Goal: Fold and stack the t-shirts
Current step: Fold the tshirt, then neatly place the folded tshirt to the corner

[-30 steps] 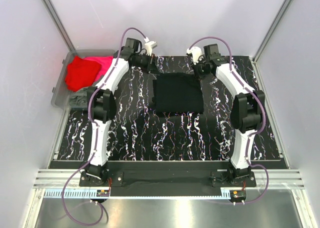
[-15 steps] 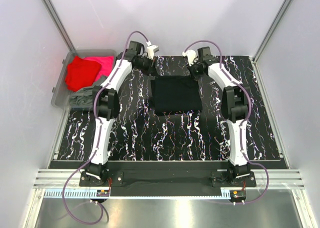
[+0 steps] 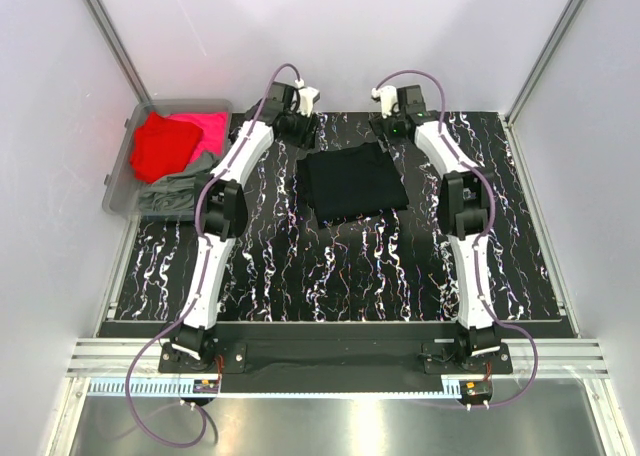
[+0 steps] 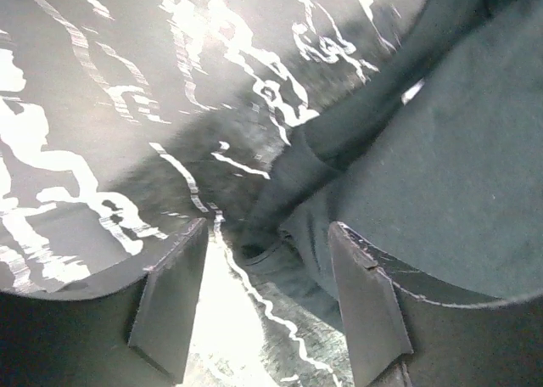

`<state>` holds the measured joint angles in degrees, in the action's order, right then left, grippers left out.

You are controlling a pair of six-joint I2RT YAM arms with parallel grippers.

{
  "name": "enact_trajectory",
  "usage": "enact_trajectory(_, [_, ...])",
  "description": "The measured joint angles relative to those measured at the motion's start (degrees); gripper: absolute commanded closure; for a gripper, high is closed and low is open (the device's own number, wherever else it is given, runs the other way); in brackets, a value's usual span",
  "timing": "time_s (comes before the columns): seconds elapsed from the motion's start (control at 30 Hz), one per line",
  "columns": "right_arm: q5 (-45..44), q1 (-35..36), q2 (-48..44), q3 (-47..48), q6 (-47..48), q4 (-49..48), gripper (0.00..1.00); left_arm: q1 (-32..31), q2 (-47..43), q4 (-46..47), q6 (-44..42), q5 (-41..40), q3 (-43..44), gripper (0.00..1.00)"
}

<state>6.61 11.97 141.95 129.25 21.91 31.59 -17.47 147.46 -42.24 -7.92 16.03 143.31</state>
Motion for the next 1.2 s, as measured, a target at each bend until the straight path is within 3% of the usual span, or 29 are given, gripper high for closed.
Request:
enact_trajectory(0.03, [0.7,-0.5,-1.3,-1.7,-0.8,-0.1,0.18,-0.4,-0.9,0.1,-0.1,-1.8,-0.1,0.36])
enact_trajectory(0.17, [9.7,-4.5,-5.7,-4.4,-4.0,4.1,0.17,-2.1,-7.0,-0.2,-0.7,-4.9,-3.3,0.36])
enact_trajectory(0.43, [26.4,-11.4,-5.5,-4.8,-5.4,14.2,0.21,-3.9,-19.5,-3.9,-2.4,1.9,-14.6,0.38])
enact_trajectory(0.8, [37.4,-9.3,3.1,-2.4,-5.9,20.4,0.23,-4.7,-19.9,-8.0,-3.0,3.7,-18.9,0.38])
enact_trajectory(0.9, [37.8,-9.3,4.5,-0.3,-6.4,21.2,0.34,-5.0,-19.9,-8.1,-3.1,3.7,-18.9,0.38])
enact_trajectory(1.03, [37.4,-9.1,7.0,2.9,-6.3,23.1,0.65,-5.5,-19.8,-8.1,-3.1,3.5,-18.9,0.38])
enact_trajectory(1.07, [37.3,-9.0,7.8,3.8,-6.2,23.6,0.8,-5.6,-19.8,-8.1,-3.1,3.5,-18.9,0.38])
enact_trajectory(1.1, [37.6,-8.8,8.4,4.3,-6.2,24.0,0.88,-5.7,-19.8,-8.2,-3.1,3.4,-18.9,0.38])
enact_trajectory(1.17, [37.4,-8.6,8.7,4.3,-6.2,24.7,1.0,-6.0,-19.6,-8.3,-3.1,3.4,-18.5,0.38])
enact_trajectory(1.2, [37.2,-8.5,8.7,4.3,-6.1,25.0,1.0,-6.1,-19.5,-8.3,-3.1,3.3,-18.3,0.38])
